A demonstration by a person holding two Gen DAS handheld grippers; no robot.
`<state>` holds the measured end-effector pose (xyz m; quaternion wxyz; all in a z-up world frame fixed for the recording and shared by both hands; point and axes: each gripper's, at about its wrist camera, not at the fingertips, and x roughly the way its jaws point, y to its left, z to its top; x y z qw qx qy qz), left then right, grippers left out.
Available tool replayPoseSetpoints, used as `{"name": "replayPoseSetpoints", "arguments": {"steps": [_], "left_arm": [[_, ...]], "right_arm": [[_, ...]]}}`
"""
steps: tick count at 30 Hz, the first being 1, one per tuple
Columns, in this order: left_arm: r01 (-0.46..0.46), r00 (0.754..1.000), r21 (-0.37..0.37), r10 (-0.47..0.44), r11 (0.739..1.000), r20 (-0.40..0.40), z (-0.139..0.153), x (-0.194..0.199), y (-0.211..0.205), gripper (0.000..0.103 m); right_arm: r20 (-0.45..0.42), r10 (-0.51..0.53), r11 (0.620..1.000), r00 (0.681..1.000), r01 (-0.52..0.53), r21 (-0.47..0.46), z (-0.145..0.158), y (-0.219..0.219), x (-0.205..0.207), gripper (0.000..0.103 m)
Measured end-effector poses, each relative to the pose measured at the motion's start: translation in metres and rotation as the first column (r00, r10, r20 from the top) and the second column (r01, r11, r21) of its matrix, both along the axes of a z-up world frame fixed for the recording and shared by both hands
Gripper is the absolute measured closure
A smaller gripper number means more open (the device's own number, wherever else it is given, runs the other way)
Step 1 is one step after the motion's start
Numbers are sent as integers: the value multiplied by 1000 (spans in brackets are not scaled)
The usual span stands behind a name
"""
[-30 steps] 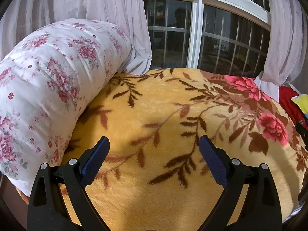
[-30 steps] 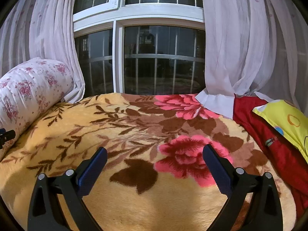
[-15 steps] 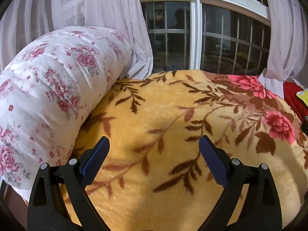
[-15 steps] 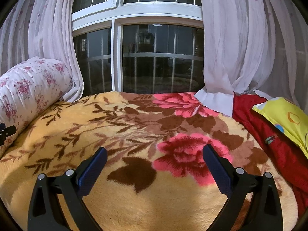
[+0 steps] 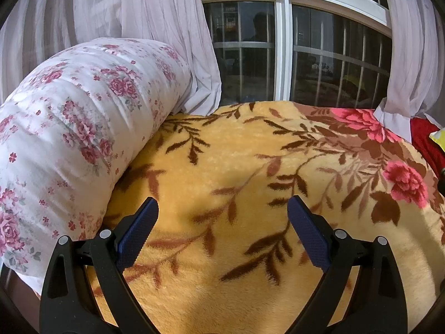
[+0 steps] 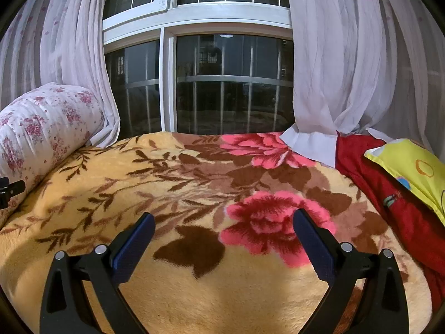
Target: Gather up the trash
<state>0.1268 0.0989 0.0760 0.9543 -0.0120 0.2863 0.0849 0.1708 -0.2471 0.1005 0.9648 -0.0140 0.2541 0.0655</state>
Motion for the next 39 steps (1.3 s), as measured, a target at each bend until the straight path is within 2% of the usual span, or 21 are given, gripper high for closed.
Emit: {"name": "replayPoseSetpoints", "arguments": {"steps": [15,21,32,39], "left_arm": [[17,999,27,-18,999,27,3,6,-1,12],[2,999,88,-7,996,47,5,6,-7,12],[48,995,71,-54,996,87,9,5,-9,12],[56,994,32,-58,998,88,8,8,-5,12]], "right_arm": [[-6,13,1000,1000,-13,-8,-4,6,0,5],[-7,12,1000,1000,-12,-7,-4,7,-1,5],[-26,39,999,999,-39,-27,-11,14,2,5],[-28,39,999,999,-39,-26,-12,14,2,5]]}}
